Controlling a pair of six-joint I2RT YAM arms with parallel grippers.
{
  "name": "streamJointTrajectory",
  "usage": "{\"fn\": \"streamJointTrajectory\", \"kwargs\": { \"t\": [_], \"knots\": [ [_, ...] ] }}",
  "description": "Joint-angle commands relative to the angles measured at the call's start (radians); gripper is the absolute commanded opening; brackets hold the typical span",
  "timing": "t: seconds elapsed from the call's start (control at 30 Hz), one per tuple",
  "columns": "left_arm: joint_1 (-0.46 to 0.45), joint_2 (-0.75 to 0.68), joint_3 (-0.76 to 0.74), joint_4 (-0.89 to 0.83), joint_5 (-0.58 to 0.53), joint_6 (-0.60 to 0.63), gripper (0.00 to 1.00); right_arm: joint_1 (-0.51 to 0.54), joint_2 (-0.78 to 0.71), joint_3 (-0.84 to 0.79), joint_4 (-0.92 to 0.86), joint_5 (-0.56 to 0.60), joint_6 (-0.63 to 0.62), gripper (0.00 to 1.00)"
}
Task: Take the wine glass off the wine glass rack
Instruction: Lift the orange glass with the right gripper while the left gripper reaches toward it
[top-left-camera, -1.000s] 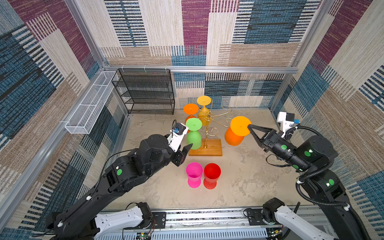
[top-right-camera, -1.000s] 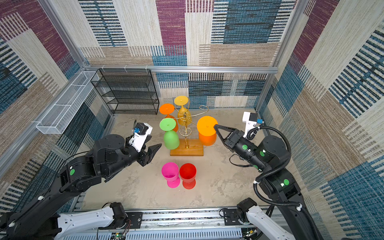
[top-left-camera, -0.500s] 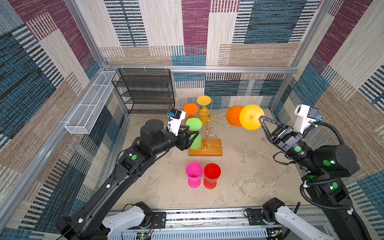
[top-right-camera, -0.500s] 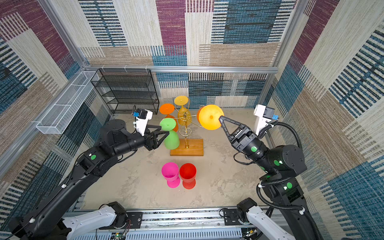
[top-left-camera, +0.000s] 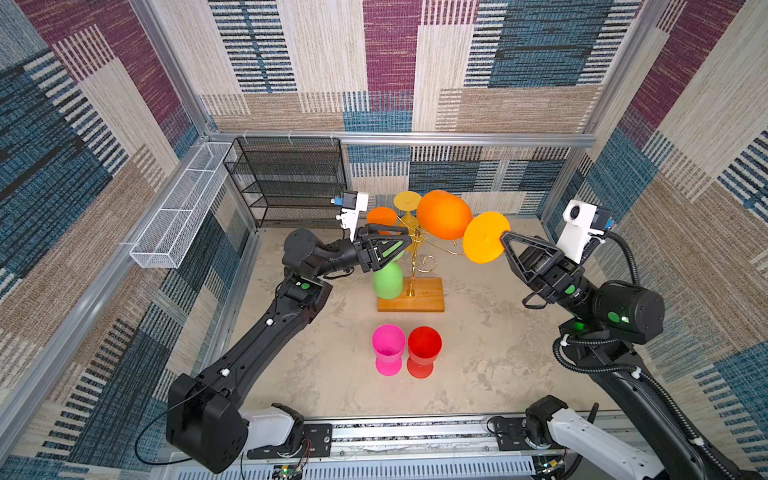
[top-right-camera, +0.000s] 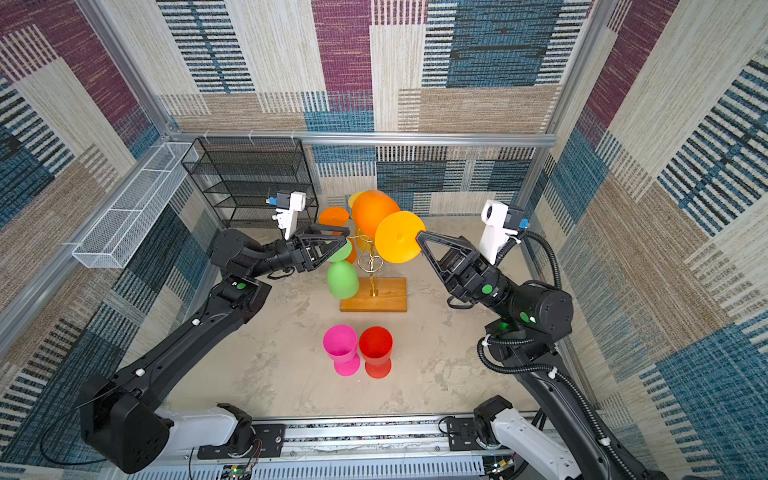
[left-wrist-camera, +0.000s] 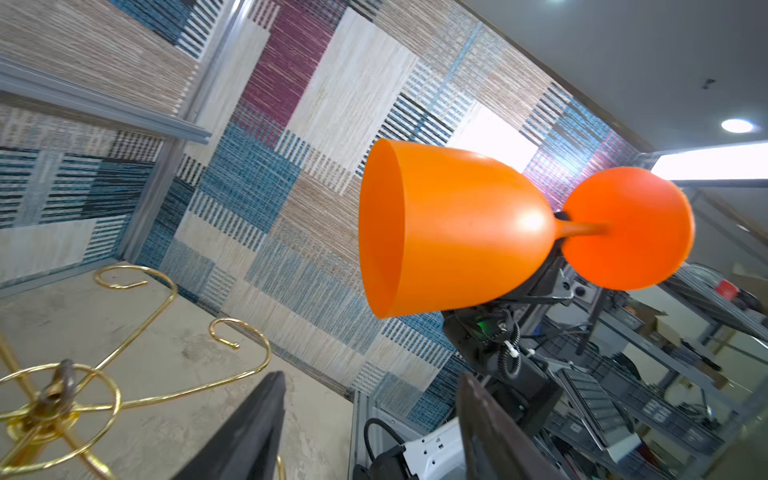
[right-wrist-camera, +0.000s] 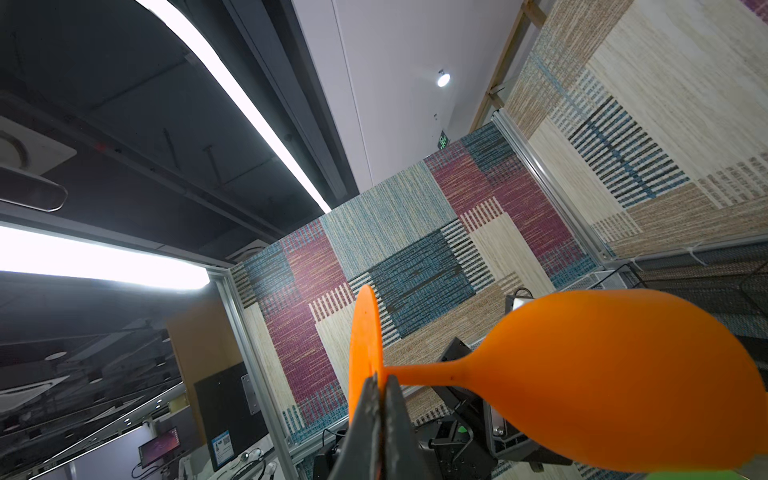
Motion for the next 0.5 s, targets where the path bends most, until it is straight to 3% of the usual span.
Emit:
{"fn": "streamJointTrajectory", "kwargs": {
  "t": [0.0, 0.23, 0.47],
  "knots": [
    [0.002, 0.020, 0.006, 0.219, 0.052, -0.114, 0.68, 0.001, 0.017, -0.007, 0.169, -0.042, 0.080, 0.00],
    [0.002, 0.057, -0.002, 0.403, 0.065, -0.206, 0.69, 0.001, 0.025, -0.047, 0.224, -0.042, 0.140, 0.00],
    [0.003, 0.085, 0.008, 0.519, 0.075, -0.298, 0.68, 0.001, 0.083, -0.133, 0.445, -0.031, 0.289, 0.00]
  ]
}}
